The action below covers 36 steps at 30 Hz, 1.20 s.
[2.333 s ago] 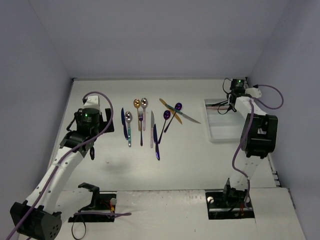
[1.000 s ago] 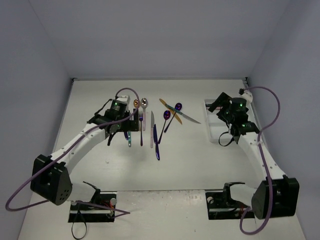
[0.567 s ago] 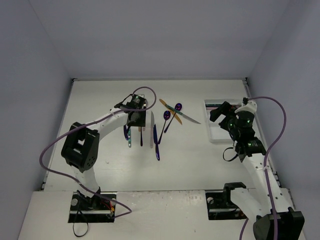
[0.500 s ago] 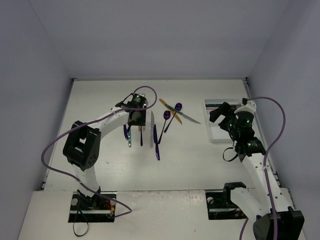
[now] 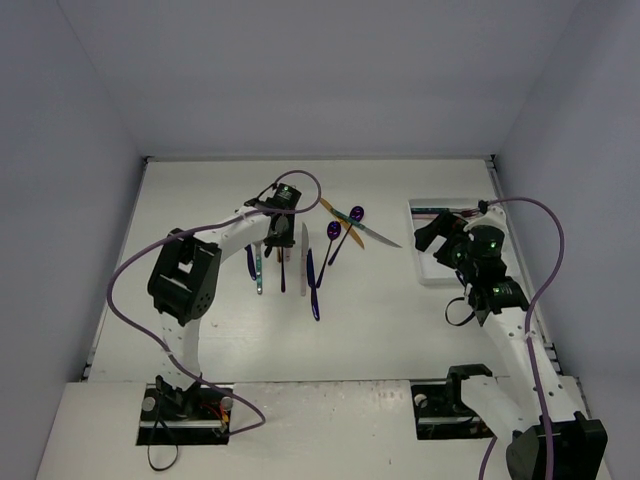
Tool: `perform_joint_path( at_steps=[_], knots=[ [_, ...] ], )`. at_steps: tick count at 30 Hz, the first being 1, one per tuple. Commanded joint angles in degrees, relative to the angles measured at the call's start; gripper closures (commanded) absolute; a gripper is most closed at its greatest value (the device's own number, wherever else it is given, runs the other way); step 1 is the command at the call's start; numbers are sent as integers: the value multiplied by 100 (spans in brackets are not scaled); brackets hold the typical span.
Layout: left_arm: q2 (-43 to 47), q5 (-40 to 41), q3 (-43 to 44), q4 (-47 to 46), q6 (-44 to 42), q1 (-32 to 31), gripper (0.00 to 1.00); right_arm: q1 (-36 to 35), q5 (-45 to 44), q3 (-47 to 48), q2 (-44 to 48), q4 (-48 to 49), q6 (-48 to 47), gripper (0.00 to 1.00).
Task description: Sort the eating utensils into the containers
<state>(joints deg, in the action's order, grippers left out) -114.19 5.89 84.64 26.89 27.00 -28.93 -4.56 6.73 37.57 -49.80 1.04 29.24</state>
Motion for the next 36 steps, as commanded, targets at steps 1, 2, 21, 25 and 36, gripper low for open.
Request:
perform_joint_path(
  at_steps=[1, 2, 21, 25, 36],
  knots=[
    [25, 126, 291, 27, -79, 29, 79, -28, 108, -14, 48, 274, -85, 0],
    [-19, 139, 298, 27, -73, 36, 80, -28, 133, -21, 41, 274, -85, 0],
    [-240, -80, 375, 1, 210, -31, 88, -28, 188, -83, -106, 257, -61, 0],
    [-202, -43, 388, -8, 253, -99, 88, -28, 182, -94, -128, 257, -83, 0],
    [-305, -18, 386, 27, 352, -148, 89, -28, 235, -118, -191, 257, -85, 0]
  ],
)
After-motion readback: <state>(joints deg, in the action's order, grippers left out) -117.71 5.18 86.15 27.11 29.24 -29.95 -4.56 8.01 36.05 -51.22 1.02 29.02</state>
